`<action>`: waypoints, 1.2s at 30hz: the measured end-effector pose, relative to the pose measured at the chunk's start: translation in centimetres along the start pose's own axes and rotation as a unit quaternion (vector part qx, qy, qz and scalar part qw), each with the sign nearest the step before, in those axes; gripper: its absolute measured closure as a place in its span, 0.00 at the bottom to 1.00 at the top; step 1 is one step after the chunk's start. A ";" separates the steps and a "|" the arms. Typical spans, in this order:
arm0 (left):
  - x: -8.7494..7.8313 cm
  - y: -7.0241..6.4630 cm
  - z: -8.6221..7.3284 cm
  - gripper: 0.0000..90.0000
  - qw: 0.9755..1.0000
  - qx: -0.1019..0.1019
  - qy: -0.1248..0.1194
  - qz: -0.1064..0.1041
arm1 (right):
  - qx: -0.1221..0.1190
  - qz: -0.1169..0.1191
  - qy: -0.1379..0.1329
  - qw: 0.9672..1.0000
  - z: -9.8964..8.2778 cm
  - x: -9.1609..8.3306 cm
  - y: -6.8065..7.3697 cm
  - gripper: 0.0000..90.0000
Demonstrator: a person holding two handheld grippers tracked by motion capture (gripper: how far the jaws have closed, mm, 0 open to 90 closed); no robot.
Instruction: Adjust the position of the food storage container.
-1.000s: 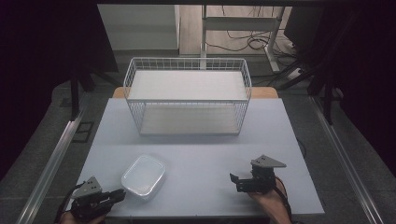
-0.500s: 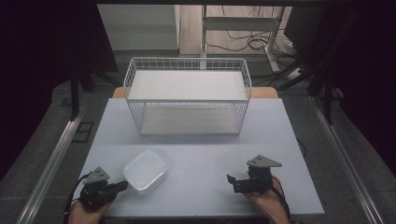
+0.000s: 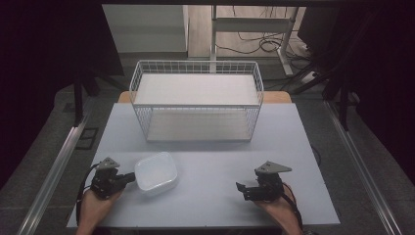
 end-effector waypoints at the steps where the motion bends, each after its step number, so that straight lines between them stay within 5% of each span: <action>1: 0.2 0.0 0.2 1.00 1.000 0.000 0.000 -0.002 | -0.002 0.001 0.002 1.000 0.1 0.0 0.0 0.17; 18: 4.0 -3.1 3.4 1.00 0.997 0.028 0.005 -0.069 | -0.020 0.005 0.007 1.000 1.0 0.7 0.4 0.33; 29: 5.9 -6.3 4.8 1.00 0.993 0.047 0.007 -0.104 | -0.046 0.020 0.012 0.999 1.3 0.9 1.0 0.58; 36: 6.9 -7.3 5.5 1.00 0.993 0.057 0.006 -0.106 | -0.067 0.042 0.015 0.997 2.0 2.4 2.5 0.77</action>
Point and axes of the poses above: each handheld gripper's, and its own axes: x roughly forward along the jaws, z roughly out of its top, y roughly to its left, the point moved 1 cm from there along x, roughly forward along the jaws, and after that the axes turned 7 degrees about x, right-handed, at the moved point
